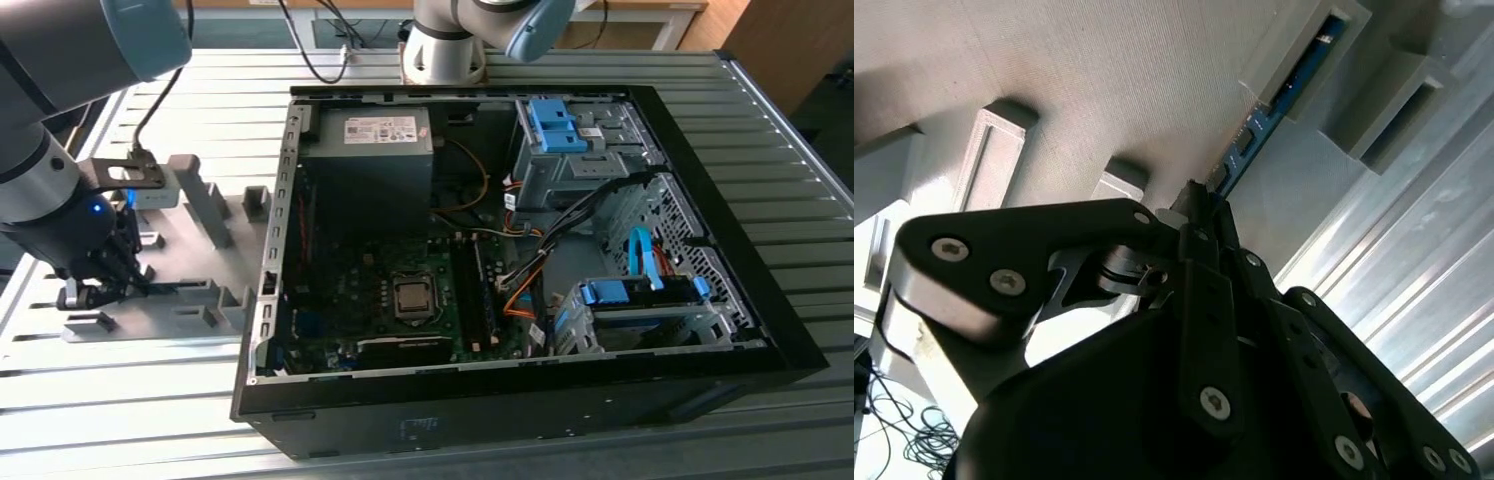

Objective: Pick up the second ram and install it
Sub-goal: 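Pick up the second ram and move it above second insertion slot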

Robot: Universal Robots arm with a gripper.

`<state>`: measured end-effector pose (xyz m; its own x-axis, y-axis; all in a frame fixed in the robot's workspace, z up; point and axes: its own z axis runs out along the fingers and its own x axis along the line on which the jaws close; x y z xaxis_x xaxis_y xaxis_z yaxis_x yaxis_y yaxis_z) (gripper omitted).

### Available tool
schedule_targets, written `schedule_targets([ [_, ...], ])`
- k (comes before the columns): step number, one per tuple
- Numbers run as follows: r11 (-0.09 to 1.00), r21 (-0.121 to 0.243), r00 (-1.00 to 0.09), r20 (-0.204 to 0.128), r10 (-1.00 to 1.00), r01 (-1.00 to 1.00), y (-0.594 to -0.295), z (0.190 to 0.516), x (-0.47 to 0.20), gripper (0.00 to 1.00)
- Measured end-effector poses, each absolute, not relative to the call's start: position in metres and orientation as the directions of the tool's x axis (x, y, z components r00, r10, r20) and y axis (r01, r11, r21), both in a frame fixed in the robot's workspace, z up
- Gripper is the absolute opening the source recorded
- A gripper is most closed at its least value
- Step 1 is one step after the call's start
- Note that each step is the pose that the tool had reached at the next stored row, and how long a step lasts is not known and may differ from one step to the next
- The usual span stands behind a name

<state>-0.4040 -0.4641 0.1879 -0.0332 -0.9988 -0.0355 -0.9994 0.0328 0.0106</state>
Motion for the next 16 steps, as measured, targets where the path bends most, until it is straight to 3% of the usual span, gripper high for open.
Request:
schedule_targets([
  [5,-0.025,0.011,0.025,-0.035,-0.999,-1.000,-0.4642,0.1880,-0.4041,0.14],
  [16,-0.004,0.011,0.003,-0.035,-0.999,-1.000,-0.4642,0.1879,-0.4040,0.14],
])
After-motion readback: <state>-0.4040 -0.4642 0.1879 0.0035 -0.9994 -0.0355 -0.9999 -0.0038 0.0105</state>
